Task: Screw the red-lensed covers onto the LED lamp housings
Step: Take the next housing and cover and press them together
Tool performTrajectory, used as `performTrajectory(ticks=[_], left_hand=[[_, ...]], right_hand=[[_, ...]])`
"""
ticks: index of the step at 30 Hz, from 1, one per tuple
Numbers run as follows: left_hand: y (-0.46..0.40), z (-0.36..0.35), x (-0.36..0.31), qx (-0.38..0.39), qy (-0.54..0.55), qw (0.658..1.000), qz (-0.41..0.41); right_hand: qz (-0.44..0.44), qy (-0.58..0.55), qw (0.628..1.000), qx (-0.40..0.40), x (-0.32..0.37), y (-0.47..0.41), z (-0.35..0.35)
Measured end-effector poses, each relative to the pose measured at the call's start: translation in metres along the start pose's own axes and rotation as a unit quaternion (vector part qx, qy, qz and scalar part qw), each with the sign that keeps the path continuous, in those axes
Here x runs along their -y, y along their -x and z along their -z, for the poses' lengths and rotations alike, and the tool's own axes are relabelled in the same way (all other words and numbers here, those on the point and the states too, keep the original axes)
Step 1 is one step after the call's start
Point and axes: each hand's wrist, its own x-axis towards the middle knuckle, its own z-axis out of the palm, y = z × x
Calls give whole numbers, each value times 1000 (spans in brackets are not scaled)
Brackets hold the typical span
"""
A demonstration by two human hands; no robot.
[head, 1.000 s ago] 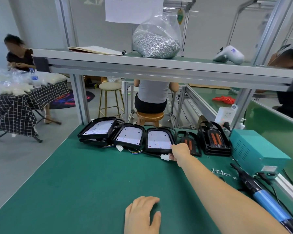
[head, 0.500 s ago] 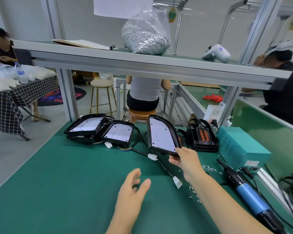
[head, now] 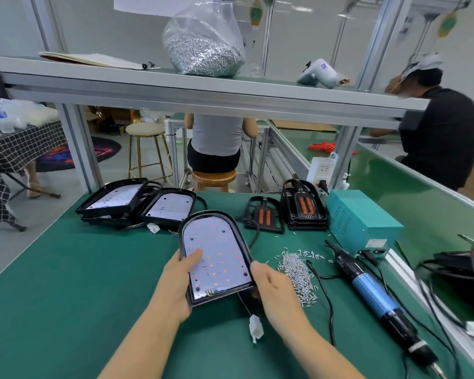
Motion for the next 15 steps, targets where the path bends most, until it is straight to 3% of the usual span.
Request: performTrajectory(ticks=[5,10,13,15], left_hand=[[3,26,9,-42,14,999,22],[12,38,16,-31,23,999,37],[19,40,19,-25,18,999,33],[24,41,20,-26,19,999,34]], right_hand=[[-3,141,990,25,-13,8,14],[15,324,942,91,-11,25,6],[7,288,954,78,-12,22,-1],[-39,181,981,48,-12,9,-1]])
